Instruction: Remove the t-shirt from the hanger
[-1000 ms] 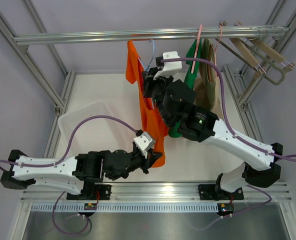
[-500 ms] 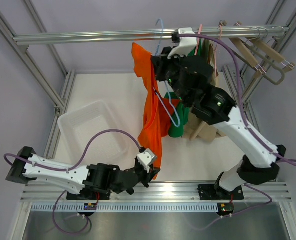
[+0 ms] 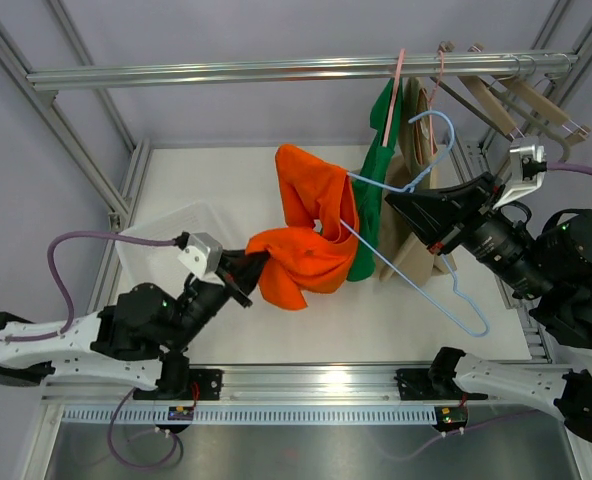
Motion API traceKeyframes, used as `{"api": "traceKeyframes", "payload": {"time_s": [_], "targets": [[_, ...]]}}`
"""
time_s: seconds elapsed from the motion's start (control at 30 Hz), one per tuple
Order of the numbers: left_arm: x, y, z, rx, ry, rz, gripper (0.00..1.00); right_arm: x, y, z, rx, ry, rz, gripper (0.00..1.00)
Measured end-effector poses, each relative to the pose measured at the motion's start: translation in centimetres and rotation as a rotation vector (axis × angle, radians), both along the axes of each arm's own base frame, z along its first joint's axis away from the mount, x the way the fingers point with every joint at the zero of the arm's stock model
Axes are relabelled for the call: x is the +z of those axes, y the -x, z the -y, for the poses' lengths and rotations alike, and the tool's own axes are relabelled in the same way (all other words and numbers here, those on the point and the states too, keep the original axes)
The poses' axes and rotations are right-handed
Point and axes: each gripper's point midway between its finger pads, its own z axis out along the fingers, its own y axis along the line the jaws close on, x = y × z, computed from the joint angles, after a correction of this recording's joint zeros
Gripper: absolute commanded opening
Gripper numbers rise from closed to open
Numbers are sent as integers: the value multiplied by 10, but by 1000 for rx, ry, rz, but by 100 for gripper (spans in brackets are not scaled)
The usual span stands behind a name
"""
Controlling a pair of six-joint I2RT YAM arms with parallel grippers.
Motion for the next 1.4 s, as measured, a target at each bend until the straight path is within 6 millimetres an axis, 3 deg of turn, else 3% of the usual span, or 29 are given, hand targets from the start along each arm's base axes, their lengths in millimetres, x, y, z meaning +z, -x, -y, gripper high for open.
{"api": "traceKeyframes", "payload": {"time_s": [0.13, 0.17, 0.27, 0.3, 0.33, 0.37, 0.43, 0.47, 0.57, 0.6, 0.63, 0.67, 0.93, 1.1, 1.2, 1.33, 1.4], "targets": [[10, -49, -19, 166, -19, 62, 0, -5, 18, -8, 106, 0, -6, 0], [10, -62, -23, 202, -30, 75, 7, -7, 21, -11, 130, 3, -9, 0], [10, -84, -24, 243, -62, 110, 37, -11, 27, -16, 175, 12, -19, 0], [9, -87, -19, 233, -71, 121, 67, -13, 29, -17, 186, 13, -22, 0], [7, -88, -13, 221, -93, 135, 81, -14, 31, -18, 199, 15, -24, 0], [7, -89, -9, 209, -99, 145, 86, -15, 33, -19, 213, 16, -26, 0], [7, -89, 2, 173, -106, 164, 89, -17, 38, -20, 237, 17, -30, 0], [7, -88, 6, 151, -107, 173, 87, -17, 40, -20, 246, 15, -31, 0], [8, -84, 16, 94, -109, 193, 52, -16, 45, -19, 266, 11, -28, 0], [9, -83, 18, 82, -108, 198, 36, -16, 46, -18, 267, 9, -27, 0], [10, -82, 21, 70, -112, 205, 6, -15, 47, -18, 273, 8, -27, 0], [10, -82, 23, 66, -114, 206, 0, -15, 48, -18, 277, 6, -26, 0], [13, -88, 19, 99, -152, 203, 0, -14, 59, -3, 282, -20, -11, 0], [28, -104, -12, 226, -211, 173, 0, -18, 63, 14, 245, -27, -15, 0], [73, -116, -41, 326, -221, 177, 0, -28, 63, 27, 204, -28, -24, 0], [196, -110, -80, 430, -79, 274, 0, -43, 58, 40, 138, -14, -48, 0], [246, -100, -108, 488, 5, 326, 0, -47, 54, 43, 111, -6, -53, 0]]}}
